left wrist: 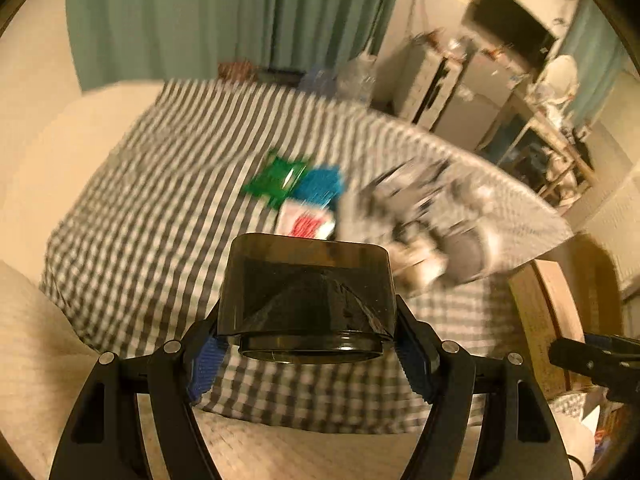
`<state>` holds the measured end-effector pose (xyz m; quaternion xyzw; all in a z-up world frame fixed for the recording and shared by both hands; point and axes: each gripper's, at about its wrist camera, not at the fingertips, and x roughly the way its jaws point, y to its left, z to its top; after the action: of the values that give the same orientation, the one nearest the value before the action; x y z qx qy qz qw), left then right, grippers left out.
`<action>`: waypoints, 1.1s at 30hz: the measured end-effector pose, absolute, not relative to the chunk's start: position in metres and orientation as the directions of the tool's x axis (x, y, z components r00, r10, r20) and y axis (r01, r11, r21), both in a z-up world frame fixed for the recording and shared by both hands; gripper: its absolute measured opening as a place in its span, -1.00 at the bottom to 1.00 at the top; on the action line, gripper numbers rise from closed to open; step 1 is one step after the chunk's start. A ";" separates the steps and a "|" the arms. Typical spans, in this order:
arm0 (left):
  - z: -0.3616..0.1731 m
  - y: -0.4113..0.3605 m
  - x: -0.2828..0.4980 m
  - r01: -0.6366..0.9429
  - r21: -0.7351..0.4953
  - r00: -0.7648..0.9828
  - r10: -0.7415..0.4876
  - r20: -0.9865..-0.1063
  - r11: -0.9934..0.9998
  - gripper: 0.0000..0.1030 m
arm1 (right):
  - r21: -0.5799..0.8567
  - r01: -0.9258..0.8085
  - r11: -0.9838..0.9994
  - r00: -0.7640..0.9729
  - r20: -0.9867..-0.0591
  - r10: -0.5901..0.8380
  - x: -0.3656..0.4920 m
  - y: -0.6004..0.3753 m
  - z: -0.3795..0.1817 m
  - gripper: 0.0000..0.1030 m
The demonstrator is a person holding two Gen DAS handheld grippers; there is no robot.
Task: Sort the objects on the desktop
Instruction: 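Carry leaflet and black case over the cardboard box and open both tools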
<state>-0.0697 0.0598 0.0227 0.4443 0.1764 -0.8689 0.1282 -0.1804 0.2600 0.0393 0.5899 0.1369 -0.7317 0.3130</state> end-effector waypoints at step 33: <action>0.113 0.370 -0.161 -0.117 -0.260 -0.613 0.276 -0.740 -0.959 0.48 | 0.043 0.269 -0.962 -0.621 -0.756 -0.207 -0.248 0.479 0.171 0.45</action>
<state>-0.1607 0.3699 0.1127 0.4259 0.0931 -0.8932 -0.1099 -0.2480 0.4794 0.1707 0.4146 0.0369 -0.8996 0.1322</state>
